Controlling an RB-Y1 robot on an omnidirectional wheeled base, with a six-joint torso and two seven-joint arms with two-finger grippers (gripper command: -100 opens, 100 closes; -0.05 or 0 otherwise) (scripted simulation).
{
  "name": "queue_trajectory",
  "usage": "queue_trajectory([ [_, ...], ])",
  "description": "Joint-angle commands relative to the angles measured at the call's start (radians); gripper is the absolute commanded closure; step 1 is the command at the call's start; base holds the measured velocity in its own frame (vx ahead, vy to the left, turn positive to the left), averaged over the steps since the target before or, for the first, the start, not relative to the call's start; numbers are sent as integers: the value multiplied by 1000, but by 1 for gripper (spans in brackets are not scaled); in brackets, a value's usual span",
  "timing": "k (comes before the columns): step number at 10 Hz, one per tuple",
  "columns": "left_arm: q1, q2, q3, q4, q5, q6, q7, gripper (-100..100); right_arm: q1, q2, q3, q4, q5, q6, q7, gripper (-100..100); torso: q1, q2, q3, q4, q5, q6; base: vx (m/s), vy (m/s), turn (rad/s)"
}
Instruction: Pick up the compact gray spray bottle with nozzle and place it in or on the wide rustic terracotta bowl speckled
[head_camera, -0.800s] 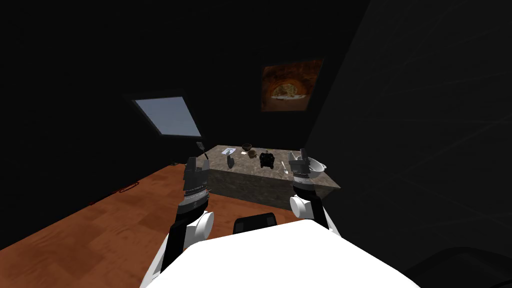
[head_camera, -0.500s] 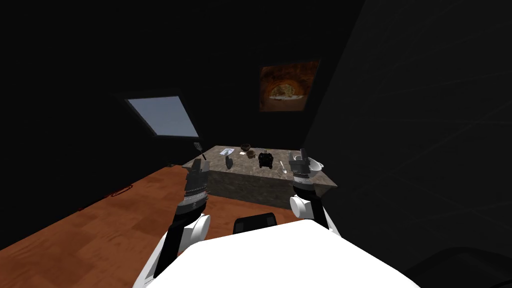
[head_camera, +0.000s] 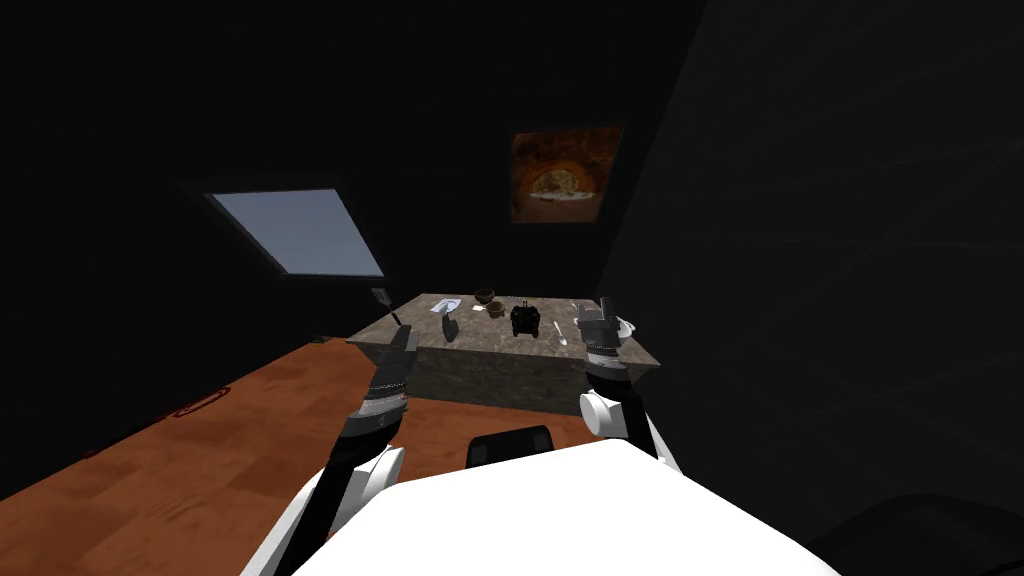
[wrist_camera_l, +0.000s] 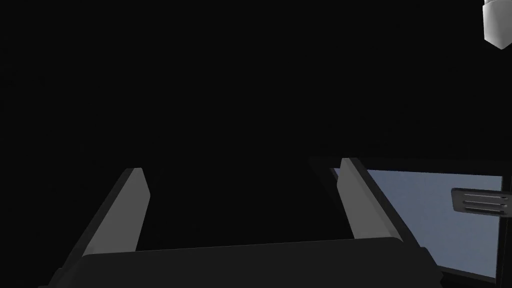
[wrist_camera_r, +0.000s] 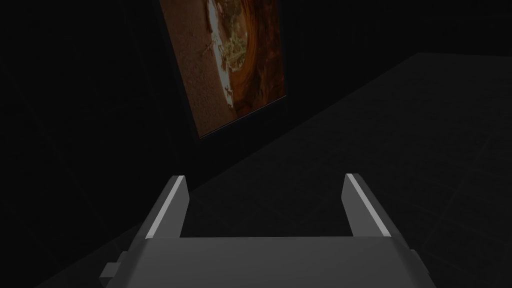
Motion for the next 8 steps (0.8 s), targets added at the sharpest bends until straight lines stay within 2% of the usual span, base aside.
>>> queue_trajectory([
  [1,5,40,17,32,-9,17,2,-100,0,0,0,0,0,0,0,0,0,0,0,0,0,0,18,-23,-113],
  [8,87,216,84,103,-56,126,7,-100,0,0,0,0,0,0,0,0,0,0,0,0,0,0,17,-21,-155],
])
